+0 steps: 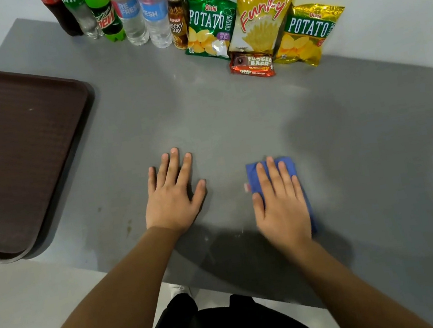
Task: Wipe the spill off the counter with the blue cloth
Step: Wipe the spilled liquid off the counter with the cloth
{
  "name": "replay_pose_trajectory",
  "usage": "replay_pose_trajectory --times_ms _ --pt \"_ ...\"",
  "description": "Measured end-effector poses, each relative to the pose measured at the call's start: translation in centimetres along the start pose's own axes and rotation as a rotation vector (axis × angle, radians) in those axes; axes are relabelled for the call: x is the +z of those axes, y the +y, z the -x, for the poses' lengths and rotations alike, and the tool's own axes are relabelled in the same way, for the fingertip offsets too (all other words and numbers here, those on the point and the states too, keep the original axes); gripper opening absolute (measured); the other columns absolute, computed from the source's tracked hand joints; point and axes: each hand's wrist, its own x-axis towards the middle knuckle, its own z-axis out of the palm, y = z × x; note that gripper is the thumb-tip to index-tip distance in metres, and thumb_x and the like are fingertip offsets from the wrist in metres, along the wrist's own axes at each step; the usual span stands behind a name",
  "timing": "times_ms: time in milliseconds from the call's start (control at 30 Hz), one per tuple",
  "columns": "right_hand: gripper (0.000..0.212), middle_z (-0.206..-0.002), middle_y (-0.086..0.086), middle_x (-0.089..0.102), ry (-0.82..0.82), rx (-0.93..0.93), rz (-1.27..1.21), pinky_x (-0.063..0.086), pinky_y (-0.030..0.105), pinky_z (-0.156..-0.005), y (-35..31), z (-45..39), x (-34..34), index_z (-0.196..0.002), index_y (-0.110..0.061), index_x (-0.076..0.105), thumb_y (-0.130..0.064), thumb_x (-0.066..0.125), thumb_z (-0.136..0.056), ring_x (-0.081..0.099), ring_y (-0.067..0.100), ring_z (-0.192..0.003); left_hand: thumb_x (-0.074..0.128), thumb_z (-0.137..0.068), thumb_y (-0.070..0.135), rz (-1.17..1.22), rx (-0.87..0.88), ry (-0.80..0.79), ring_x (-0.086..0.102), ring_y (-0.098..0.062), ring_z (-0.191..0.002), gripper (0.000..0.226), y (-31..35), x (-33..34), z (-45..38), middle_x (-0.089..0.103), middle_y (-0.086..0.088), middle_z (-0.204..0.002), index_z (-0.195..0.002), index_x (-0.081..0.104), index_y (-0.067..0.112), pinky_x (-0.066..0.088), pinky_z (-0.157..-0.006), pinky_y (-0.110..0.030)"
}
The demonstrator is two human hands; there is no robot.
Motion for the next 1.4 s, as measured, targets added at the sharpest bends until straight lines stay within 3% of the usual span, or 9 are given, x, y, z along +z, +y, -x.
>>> replay_pose_trajectory --times_ms 133,300,533,633,733,800,967,1233,1400 --pt "0.06 -0.17 0.007 0.02 -0.009 -0.082 -0.028 0.022 0.049 -0.126 -3.9 4.8 1.0 -0.162 -0.016 0.025 -0.036 0.035 -0.106 0.013 0.026 -0.159 0.032 -0.104 0.061 0.021 -0.01 -0.005 0.005 -0.02 -0.161 0.069 0.2 -0.2 0.0 0.012 0.0 -0.174 -0.165 0.019 0.031 -0.002 -0.129 -0.045" --pt "0.059 -0.171 0.0 0.016 -0.053 -0.127 -0.07 0.016 0.045 -0.129 -6.3 1.7 0.8 -0.162 -0.02 0.025 -0.045 0.028 -0.108 0.007 0.02 -0.16 0.029 -0.106 0.055 0.08 -0.016 -0.025 0.003 -0.019 -0.161 0.063 0.3 -0.6 0.1 0.013 -0.001 -0.174 -0.164 0.024 0.03 0.001 -0.13 -0.047" --pt "0.062 -0.171 0.0 0.018 -0.037 -0.037 -0.049 0.013 0.043 -0.129 -3.2 -4.4 0.5 -0.162 -0.021 0.027 -0.043 0.036 -0.104 0.011 0.02 -0.159 0.033 -0.103 0.058 0.08 -0.024 -0.031 0.011 -0.022 -0.16 0.067 0.7 -1.4 0.0 0.019 -0.002 -0.173 -0.162 0.032 0.027 0.004 -0.129 -0.046" --pt "0.063 -0.171 0.001 0.019 -0.033 0.017 -0.041 0.014 0.043 -0.129 -1.2 -4.3 0.3 -0.162 -0.022 0.026 -0.042 0.037 -0.103 0.013 0.021 -0.159 0.038 -0.101 0.055 0.121 -0.02 -0.027 0.022 -0.027 -0.158 0.065 0.6 -2.4 -0.1 0.031 -0.006 -0.169 -0.157 0.043 0.022 0.014 -0.128 -0.049" --pt "0.063 -0.171 0.002 0.019 -0.034 0.025 -0.03 0.017 0.046 -0.128 0.5 -2.5 0.1 -0.162 -0.02 0.025 -0.041 0.033 -0.103 0.014 0.022 -0.159 0.051 -0.099 0.048 0.104 -0.003 0.051 0.044 -0.034 -0.144 0.058 -0.1 -3.8 0.1 0.053 -0.012 -0.153 -0.144 0.058 0.013 0.034 -0.118 -0.051" --pt "0.063 -0.172 0.002 0.017 -0.039 -0.007 -0.018 0.019 0.047 -0.128 1.0 -0.2 0.1 -0.163 -0.019 0.023 -0.041 0.031 -0.104 0.012 0.023 -0.159 0.055 -0.097 0.044 0.053 -0.004 0.11 0.057 -0.04 -0.125 0.052 -0.9 -4.7 0.4 0.064 -0.015 -0.136 -0.134 0.065 0.009 0.046 -0.101 -0.051" --pt "0.063 -0.173 -0.003 0.006 -0.101 -0.143 0.005 0.008 0.042 -0.128 -0.5 6.4 0.7 -0.164 -0.023 0.012 -0.047 0.021 -0.106 0.003 0.019 -0.16 0.052 -0.097 0.038 -0.008 -0.005 0.152 0.063 -0.045 -0.089 0.042 -3.4 -6.6 1.3 0.068 -0.021 -0.099 -0.105 0.071 0.001 0.051 -0.073 -0.049" --pt "0.063 -0.173 0.0 0.009 -0.15 -0.414 -0.034 0.011 0.043 -0.128 -9.5 8.4 2.3 -0.164 -0.023 0.016 -0.047 0.03 -0.107 0.005 0.021 -0.16 0.047 -0.1 0.044 0.08 -0.136 0.2 0.064 -0.04 -0.093 0.046 -7.7 -7.9 3.6 0.071 -0.015 -0.099 -0.11 0.074 0.008 0.055 -0.076 -0.046" --pt "0.064 -0.173 0.0 0.006 -0.188 -0.424 -0.041 0.011 0.044 -0.129 -14.6 5.4 2.5 -0.164 -0.022 0.016 -0.046 0.032 -0.106 0.001 0.021 -0.16 0.047 -0.1 0.047 0.093 -0.204 0.199 0.065 -0.033 -0.097 0.044 -9.5 -8.2 4.3 0.072 -0.009 -0.102 -0.113 0.073 0.013 0.056 -0.076 -0.043"
